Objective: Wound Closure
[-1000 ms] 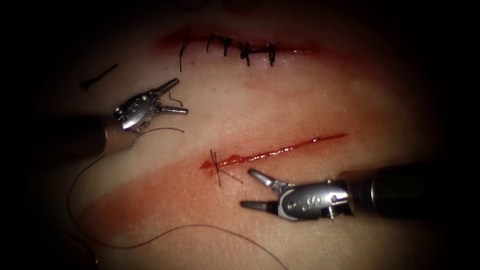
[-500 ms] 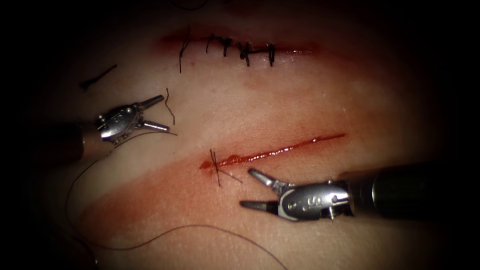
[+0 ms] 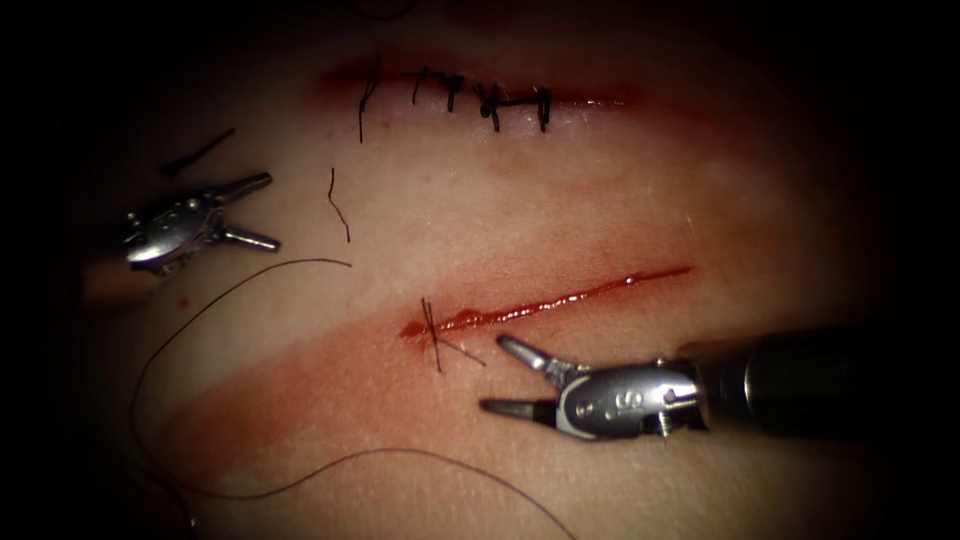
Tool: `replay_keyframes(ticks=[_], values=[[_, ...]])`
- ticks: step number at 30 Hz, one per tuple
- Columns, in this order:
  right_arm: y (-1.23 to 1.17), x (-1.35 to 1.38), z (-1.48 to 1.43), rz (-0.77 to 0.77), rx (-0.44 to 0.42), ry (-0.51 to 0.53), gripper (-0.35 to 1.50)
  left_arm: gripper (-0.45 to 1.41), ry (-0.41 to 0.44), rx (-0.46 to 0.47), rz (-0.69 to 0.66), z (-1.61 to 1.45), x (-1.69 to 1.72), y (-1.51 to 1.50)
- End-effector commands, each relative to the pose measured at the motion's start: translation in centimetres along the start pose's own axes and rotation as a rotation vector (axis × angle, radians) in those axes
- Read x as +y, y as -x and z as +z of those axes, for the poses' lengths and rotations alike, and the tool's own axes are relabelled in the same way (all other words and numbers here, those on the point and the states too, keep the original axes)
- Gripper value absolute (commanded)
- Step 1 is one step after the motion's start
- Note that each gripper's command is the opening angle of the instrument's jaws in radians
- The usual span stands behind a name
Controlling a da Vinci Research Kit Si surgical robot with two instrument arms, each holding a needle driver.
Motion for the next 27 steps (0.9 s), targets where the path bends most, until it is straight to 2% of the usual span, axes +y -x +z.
replay_keyframes(ticks=[1,5,14,15,18,19,22,27], values=[[0.04,-0.08,0.04,0.002,0.001,-0.003,1.43,0.76,0.016,0.009,-0.003,0.06,0.11,0.01],[0.04,-0.08,0.03,0.002,0.002,-0.004,1.43,0.76,0.044,0.011,0.019,-0.01,0.4,0.02],[0.04,-0.08,0.03,0.003,0.001,-0.004,1.43,0.69,0.151,0.022,0.084,-0.15,1.38,0.09],[0.04,-0.07,0.02,0.003,0.001,-0.005,1.43,0.67,0.175,-0.002,0.116,-0.11,1.62,0.06],[0.04,-0.05,0.0,0.004,0.002,-0.006,1.42,0.67,0.195,-0.053,0.174,0.0,1.91,0.0],[0.04,-0.04,-0.03,0.011,0.002,-0.004,1.42,0.67,0.206,-0.088,0.212,0.13,2.11,-0.05],[0.04,-0.03,-0.07,0.011,0.0,0.002,1.42,0.62,0.216,-0.134,0.263,0.35,2.33,-0.1],[0.06,-0.02,-0.2,0.018,-0.004,0.015,1.42,0.61,0.219,-0.183,0.308,0.79,2.51,-0.05]])
